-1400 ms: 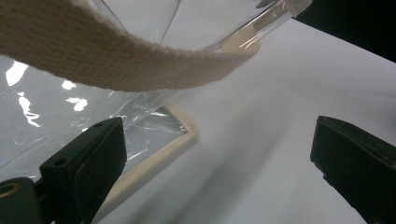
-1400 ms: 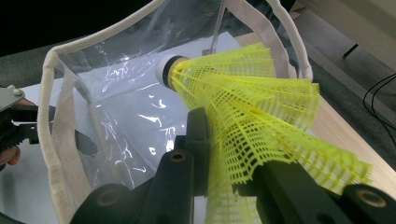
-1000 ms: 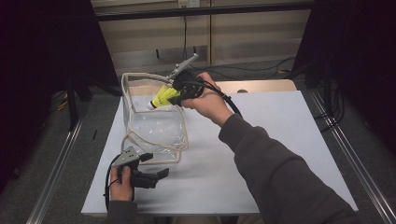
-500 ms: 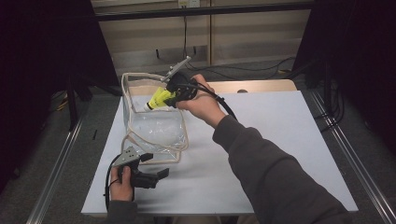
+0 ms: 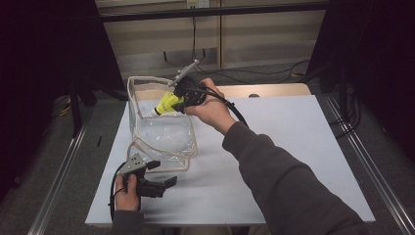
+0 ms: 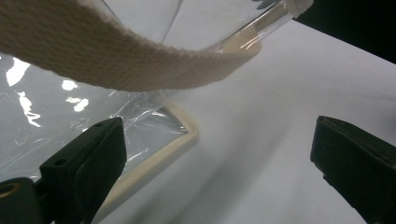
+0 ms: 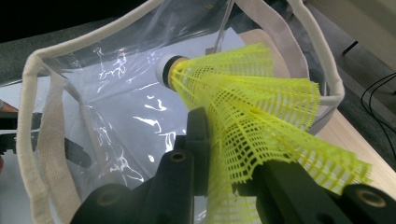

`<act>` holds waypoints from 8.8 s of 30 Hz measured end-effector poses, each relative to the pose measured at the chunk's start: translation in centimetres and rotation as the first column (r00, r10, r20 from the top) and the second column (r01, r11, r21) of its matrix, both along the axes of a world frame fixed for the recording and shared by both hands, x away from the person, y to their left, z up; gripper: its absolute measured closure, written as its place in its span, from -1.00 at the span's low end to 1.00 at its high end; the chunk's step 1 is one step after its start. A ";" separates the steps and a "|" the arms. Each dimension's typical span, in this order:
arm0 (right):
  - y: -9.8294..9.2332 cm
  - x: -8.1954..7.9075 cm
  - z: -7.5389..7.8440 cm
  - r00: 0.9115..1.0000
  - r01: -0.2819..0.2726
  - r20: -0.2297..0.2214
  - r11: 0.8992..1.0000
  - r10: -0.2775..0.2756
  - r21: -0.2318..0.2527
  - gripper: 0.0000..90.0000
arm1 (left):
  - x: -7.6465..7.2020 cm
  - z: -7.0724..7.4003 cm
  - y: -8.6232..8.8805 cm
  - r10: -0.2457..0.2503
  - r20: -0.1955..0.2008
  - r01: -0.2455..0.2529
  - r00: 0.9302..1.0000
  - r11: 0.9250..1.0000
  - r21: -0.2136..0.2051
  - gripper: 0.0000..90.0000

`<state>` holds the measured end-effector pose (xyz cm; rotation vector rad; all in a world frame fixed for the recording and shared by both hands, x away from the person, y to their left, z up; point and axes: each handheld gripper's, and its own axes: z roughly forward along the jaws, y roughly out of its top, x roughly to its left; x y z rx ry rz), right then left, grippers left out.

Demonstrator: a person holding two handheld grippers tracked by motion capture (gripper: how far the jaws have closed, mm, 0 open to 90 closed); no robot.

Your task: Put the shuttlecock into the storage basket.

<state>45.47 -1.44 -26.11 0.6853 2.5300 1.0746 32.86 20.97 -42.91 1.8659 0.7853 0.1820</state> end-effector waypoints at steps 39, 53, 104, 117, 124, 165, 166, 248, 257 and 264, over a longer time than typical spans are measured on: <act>5.0 -0.1 -1.9 0.999 -0.041 -0.022 0.999 0.040 -0.021 0.78 | -0.1 -0.1 0.1 0.007 -0.005 -0.007 1.000 1.000 -0.012 -0.92; 6.2 0.4 -3.2 0.999 -0.030 -0.038 0.999 0.028 -0.043 0.78 | 0.0 -0.1 0.1 0.001 -0.007 -0.001 1.000 1.000 -0.018 -0.92; 9.6 1.0 -7.4 0.994 -0.028 -0.107 0.997 0.021 -0.070 0.77 | 0.0 -0.1 0.4 -0.001 -0.003 0.001 1.000 1.000 -0.022 -0.92; 9.8 1.2 -8.4 0.991 -0.020 -0.135 0.998 0.012 -0.055 0.76 | 0.0 -0.1 0.4 0.001 -0.001 -0.001 1.000 1.000 -0.017 -0.92; 10.1 1.2 -8.9 0.989 -0.020 -0.151 0.998 0.010 -0.065 0.75 | 0.1 -0.1 0.4 0.001 0.002 -0.001 1.000 1.000 -0.016 -0.92; 10.3 0.7 -10.0 0.973 -0.032 -0.232 0.994 0.006 -0.109 0.32 | -0.1 0.1 0.7 0.015 0.011 -0.015 1.000 1.000 -0.014 -0.92; 10.3 0.7 -10.0 0.972 -0.032 -0.233 0.993 0.005 -0.110 0.32 | -0.1 0.1 0.7 0.015 0.011 -0.015 1.000 1.000 -0.014 -0.92; 6.4 -1.1 -8.4 0.958 0.023 -0.284 0.995 -0.050 -0.099 -0.28 | -0.2 0.4 0.8 0.024 0.037 -0.023 0.999 1.000 -0.015 -0.93; 5.8 -1.8 -7.1 0.961 0.000 -0.275 0.999 -0.013 -0.048 -0.38 | -0.2 0.4 0.8 0.016 0.034 -0.016 0.999 1.000 -0.016 -0.93; 5.1 -2.4 -5.9 0.963 -0.024 -0.267 0.999 0.017 -0.022 -0.46 | -0.2 0.4 0.7 0.019 0.034 -0.018 0.999 1.000 -0.018 -0.93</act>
